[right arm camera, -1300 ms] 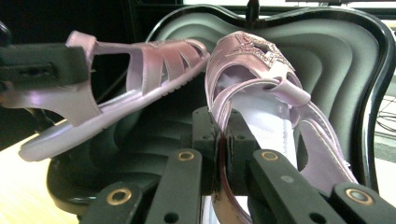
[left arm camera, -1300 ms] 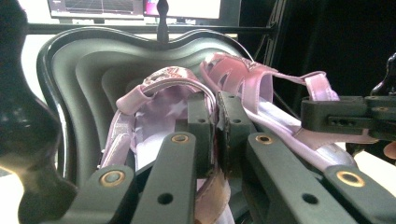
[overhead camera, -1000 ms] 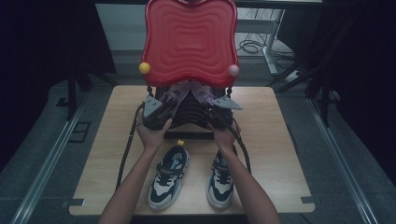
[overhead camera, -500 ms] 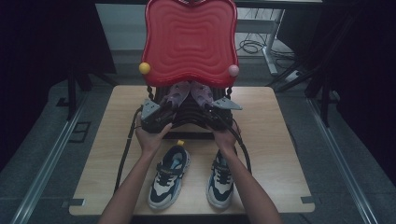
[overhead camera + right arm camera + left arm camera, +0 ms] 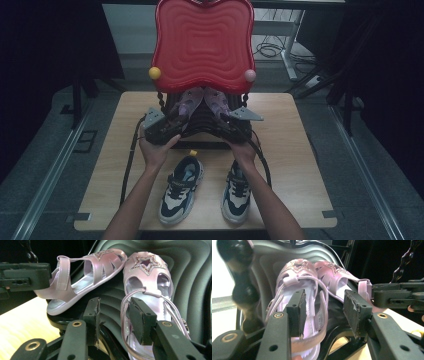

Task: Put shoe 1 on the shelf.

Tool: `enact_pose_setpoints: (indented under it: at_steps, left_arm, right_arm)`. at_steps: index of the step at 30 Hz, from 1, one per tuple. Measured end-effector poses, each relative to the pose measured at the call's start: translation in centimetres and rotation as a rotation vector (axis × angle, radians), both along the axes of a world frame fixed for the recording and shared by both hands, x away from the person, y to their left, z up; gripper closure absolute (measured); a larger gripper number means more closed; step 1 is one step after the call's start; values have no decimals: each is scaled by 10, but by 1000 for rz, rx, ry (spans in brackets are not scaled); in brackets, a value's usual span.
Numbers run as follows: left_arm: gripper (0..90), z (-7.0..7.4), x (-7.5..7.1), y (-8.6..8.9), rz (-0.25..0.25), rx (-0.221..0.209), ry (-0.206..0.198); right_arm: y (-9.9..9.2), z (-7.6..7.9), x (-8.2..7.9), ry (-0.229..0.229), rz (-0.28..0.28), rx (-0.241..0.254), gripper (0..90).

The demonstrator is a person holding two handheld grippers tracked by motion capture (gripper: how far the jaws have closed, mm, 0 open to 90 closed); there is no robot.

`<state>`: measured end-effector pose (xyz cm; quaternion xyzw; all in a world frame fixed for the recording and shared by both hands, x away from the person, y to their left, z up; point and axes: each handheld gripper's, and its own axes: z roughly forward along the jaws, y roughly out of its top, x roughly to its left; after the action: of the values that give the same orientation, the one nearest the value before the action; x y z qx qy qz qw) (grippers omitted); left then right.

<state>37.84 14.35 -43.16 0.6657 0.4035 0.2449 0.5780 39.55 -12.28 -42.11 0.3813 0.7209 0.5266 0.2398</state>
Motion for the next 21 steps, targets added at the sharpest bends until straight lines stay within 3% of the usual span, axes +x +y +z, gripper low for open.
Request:
enact_pose_setpoints:
  at_steps: [21]
  left_arm:
    - [530,2,-21,8,-54,-17,33]
  right_arm:
    - [-21,2,-18,13,54,52,600]
